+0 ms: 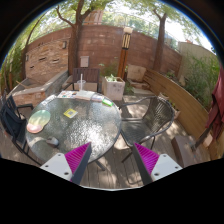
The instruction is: Arrange mouse
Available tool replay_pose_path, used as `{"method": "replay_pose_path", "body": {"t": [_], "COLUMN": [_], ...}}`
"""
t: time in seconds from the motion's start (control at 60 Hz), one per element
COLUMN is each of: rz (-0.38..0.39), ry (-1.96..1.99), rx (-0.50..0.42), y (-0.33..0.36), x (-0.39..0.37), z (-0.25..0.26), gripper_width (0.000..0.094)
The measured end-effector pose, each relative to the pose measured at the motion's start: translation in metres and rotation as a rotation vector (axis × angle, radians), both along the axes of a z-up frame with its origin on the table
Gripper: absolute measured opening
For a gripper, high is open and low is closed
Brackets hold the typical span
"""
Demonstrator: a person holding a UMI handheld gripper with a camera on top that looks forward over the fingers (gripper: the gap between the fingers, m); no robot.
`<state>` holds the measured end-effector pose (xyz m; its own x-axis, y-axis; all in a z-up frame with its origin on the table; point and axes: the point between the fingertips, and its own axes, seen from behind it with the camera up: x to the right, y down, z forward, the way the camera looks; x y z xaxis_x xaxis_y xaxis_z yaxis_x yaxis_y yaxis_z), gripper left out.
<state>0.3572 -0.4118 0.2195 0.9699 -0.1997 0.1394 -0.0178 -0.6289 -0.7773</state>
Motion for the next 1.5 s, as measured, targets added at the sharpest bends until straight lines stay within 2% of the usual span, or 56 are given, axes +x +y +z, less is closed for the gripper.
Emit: {"method": "replay_pose_path", "body": {"t": [0.167,0.283,0.5,0.717,0.983,1.117,1.267,1.367,1.45,1.483,1.5], "rz": [0.019,0.045,0.163,0.273,0.343,0.349,0.297,0.272,0.27,0.277,0.276], "ry": [0.012,0.004,0.045,0.139,0.07,0.04,0.016,0.025,0.055,0.076,0.082], "rx": [-0.026,-0.071,-0.152,-0.099,-0.074,-0.048,-0.031,-0.043,-0.068,-0.064,-0.067], "y": [-0.008,-0.033,-0.054,0.02,0.128,0.168,0.204,0.218,0.219,0.22,0.219], "x": [-0.007,0.002,-0.061,-0.179,-0.248,-0.259,-0.249,-0.242,-0.243,-0.248,-0.248], "z": [-0.017,-0.051,-0.125,-0.175,-0.222,-0.224,-0.223,-0.228,-0.236,-0.236,-0.236], "gripper_width": [0.0847,0.0846,0.0841,0.0847,0.0847,0.0841,0.084,0.0761,0.0614,0.0498,0.0495]}}
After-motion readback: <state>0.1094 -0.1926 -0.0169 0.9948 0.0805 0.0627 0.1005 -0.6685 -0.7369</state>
